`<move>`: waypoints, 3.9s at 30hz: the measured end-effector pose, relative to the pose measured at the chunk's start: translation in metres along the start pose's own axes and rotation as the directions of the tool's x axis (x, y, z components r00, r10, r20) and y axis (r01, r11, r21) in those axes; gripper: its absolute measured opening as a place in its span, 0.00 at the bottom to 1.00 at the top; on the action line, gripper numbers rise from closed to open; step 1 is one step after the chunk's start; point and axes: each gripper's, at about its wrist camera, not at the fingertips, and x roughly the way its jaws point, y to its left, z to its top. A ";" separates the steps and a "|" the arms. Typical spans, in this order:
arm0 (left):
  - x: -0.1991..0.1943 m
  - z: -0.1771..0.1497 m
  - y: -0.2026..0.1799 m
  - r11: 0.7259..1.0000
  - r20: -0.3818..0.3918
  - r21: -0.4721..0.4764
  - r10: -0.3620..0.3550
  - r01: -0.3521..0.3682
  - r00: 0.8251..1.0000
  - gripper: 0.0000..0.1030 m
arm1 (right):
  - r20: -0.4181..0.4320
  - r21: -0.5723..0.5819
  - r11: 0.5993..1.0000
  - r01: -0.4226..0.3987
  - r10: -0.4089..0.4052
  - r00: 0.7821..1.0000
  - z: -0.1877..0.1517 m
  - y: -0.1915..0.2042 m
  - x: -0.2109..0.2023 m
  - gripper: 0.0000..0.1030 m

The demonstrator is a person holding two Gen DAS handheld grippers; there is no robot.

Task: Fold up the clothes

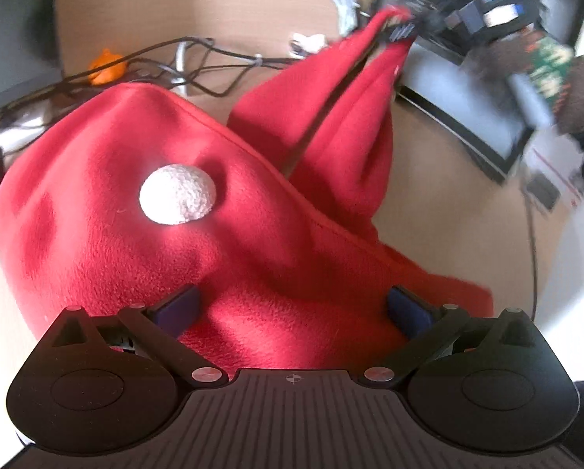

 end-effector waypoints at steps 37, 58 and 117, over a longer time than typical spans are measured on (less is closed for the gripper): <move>0.012 0.066 -0.118 0.779 0.208 0.626 -0.224 0.047 0.952 1.00 | 0.187 0.051 0.994 0.098 -0.106 0.977 -0.071 -0.048 -0.195 1.00; -0.071 0.042 -0.072 0.933 0.322 0.359 -0.089 -0.035 0.943 1.00 | 0.199 0.052 0.993 0.105 -0.114 0.973 -0.062 -0.038 -0.181 1.00; -0.096 0.027 -0.009 0.991 0.364 -0.132 0.047 0.002 0.930 0.35 | 0.157 0.199 0.550 -0.811 0.799 0.581 -0.022 0.057 -0.076 1.00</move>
